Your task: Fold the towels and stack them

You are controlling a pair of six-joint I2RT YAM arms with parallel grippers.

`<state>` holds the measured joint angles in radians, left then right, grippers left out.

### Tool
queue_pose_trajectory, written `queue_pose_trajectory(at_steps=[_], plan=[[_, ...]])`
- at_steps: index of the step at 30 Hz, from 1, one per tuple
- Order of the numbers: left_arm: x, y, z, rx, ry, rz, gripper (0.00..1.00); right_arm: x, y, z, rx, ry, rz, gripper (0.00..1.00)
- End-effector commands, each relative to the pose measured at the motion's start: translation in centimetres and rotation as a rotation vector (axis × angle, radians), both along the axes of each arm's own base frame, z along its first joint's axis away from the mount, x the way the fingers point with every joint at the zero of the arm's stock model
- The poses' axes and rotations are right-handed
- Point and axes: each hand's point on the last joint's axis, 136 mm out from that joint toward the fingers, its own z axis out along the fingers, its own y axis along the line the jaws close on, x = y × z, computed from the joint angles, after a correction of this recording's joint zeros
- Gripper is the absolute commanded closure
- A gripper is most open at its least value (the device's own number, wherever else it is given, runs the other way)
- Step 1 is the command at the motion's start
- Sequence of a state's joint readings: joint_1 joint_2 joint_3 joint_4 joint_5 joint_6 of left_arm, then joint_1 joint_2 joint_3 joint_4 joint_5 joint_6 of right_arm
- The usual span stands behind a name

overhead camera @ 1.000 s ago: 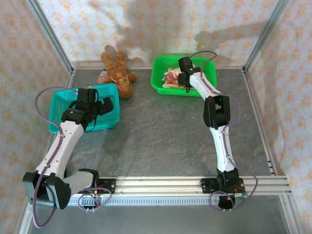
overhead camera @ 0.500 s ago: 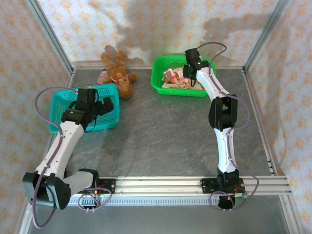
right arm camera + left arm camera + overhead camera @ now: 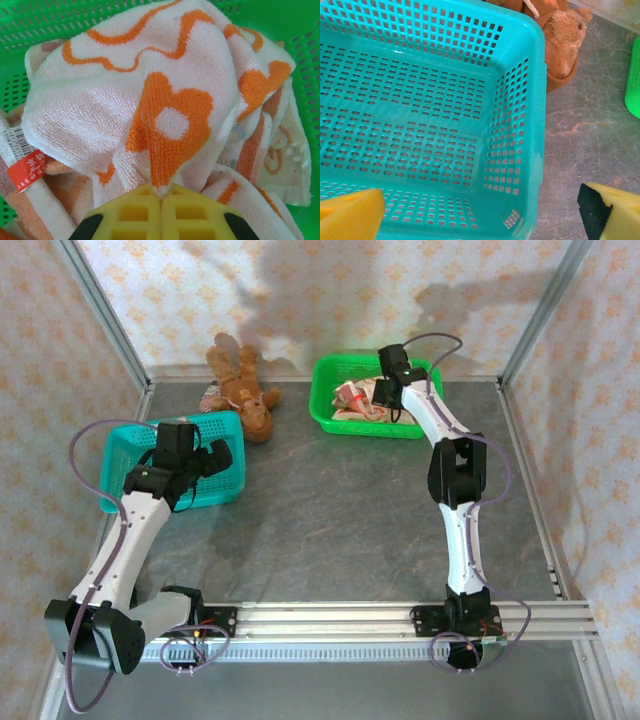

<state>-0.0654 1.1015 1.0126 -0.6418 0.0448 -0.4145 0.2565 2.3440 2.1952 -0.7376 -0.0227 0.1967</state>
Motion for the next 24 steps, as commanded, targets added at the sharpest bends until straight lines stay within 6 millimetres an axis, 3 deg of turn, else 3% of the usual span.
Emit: queue_pose_trajectory(at_steps=[1, 4, 11, 20, 24], plan=[[-0.4, 0.0, 0.3, 0.010, 0.003, -0.006, 0.00, -0.4, -0.6, 3.5, -0.016, -0.055, -0.012, 1.00], [-0.2, -0.2, 0.7, 0.005, -0.001, -0.011, 0.00, -0.7, -0.7, 6.6, 0.003, -0.110, -0.018, 1.00], [0.1, -0.2, 1.7, -0.001, -0.029, -0.014, 0.00, -2.2, -1.1, 16.5, 0.048, -0.302, -0.019, 1.00], [0.5, -0.6, 3.0, -0.026, -0.072, -0.020, 0.00, -5.6, -0.6, 29.6, 0.140, -0.563, 0.019, 1.00], [0.8, -0.8, 3.7, -0.038, -0.093, -0.022, 0.00, -8.0, 0.3, 34.3, 0.179, -0.653, 0.055, 1.00]])
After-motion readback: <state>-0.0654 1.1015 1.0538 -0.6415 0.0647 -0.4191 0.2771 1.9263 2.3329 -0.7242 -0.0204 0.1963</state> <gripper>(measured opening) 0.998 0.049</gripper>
